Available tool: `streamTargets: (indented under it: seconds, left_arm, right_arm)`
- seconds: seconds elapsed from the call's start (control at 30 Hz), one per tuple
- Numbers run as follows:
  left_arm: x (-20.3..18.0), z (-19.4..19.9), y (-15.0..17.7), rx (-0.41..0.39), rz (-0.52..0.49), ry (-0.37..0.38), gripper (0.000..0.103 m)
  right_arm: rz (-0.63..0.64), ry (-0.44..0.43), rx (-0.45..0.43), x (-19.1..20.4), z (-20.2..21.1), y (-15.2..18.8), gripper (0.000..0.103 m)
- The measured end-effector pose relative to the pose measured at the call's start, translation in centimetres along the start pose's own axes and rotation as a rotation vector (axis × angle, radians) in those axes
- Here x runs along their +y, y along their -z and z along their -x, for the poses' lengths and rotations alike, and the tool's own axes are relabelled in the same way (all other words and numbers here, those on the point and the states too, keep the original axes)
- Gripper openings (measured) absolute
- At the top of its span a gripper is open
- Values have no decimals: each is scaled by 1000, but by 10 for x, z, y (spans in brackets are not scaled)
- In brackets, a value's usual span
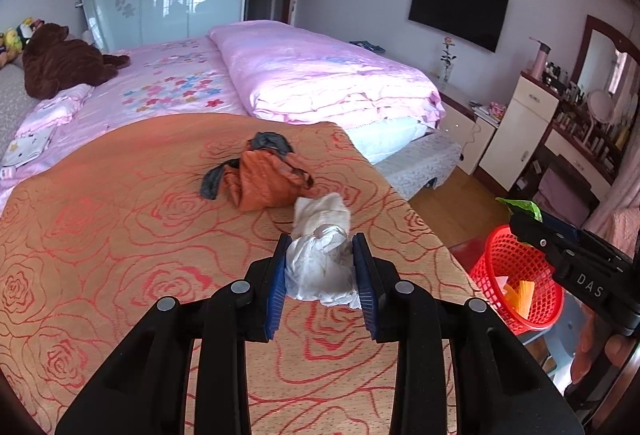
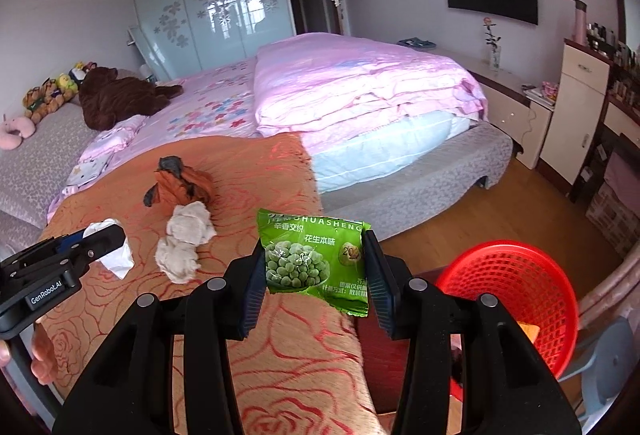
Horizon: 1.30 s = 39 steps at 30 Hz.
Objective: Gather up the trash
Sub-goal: 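Carry the white bag and green packet to the red wastebasket and open both tools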
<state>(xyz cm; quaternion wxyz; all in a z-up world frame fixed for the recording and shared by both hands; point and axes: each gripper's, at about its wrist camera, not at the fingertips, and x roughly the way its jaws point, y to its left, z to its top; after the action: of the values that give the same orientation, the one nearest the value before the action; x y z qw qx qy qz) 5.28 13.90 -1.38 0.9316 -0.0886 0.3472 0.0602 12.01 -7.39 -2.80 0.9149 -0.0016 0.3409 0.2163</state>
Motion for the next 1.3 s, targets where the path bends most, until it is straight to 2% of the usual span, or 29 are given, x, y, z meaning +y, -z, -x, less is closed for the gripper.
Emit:
streamTargets:
  seconds: [0.47,0.93,1.3]
  left_arm:
    - [-27,-5,-1,5,-53,28,30]
    - [-73,-16,-5,24,-114,149,30]
    - [-134,-27,-7,46,-208,224,30]
  right_arm:
    - [-51,66,-19,-34,19,7,44]
    - [-122,149,-20,-83,36,20,44]
    - [-197,215,-13,-121,41,34,44]
